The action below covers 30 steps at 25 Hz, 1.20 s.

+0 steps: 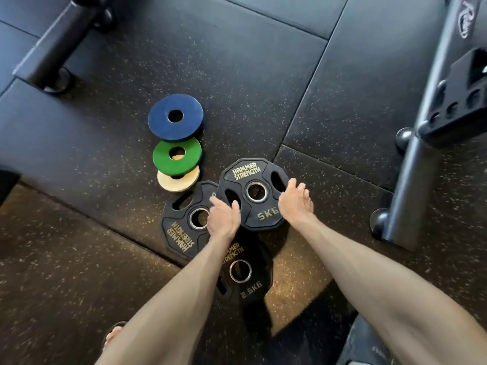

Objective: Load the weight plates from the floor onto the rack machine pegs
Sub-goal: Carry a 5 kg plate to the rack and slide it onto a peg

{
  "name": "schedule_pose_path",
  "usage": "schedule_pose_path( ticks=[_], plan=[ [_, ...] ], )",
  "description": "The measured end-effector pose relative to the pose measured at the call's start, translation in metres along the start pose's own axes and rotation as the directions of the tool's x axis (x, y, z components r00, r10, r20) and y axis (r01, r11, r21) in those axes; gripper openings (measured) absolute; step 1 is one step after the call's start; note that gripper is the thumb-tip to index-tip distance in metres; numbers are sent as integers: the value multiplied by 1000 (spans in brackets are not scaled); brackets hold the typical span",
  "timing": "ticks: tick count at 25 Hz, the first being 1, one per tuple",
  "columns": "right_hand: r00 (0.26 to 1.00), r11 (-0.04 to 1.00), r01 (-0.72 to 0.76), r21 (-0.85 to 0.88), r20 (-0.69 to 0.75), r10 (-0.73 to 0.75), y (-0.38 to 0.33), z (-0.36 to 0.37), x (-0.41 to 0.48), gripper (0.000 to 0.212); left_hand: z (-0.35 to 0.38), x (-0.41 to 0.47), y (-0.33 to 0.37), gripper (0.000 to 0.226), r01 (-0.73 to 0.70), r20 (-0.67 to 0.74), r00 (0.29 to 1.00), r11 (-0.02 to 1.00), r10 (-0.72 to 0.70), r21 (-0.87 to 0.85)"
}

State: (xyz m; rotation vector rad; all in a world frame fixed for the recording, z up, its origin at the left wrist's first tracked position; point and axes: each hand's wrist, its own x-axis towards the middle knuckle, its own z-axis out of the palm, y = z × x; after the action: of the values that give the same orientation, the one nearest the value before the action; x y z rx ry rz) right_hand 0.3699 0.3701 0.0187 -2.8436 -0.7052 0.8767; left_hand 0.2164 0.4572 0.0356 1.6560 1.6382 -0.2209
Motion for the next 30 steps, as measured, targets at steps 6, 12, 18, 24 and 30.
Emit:
schedule_pose_path(
  ticks=[6,12,18,24,30],
  plan=[
    [998,998,-60,20,-29,61,-1,29,63,47,31,34,-2,60,51,-145,989,997,-42,62],
    [1000,1000,-16,-26,-23,15,1,36,81,42,32,53,-3,37,-15,-149,988,994,30,105],
    [985,996,92,13,-144,-90,-10,-21,5,29,-31,-5,2,41,-72,-113,990,995,80,71],
    [963,984,169,60,-224,-152,-101,-217,-145,34,-237,-146,70,48,-110,-155,981,993,115,43],
    [923,923,295,247,-323,-208,-248,-453,-299,38,-490,-283,153,36,-196,-367,916,979,163,-53]
  ],
)
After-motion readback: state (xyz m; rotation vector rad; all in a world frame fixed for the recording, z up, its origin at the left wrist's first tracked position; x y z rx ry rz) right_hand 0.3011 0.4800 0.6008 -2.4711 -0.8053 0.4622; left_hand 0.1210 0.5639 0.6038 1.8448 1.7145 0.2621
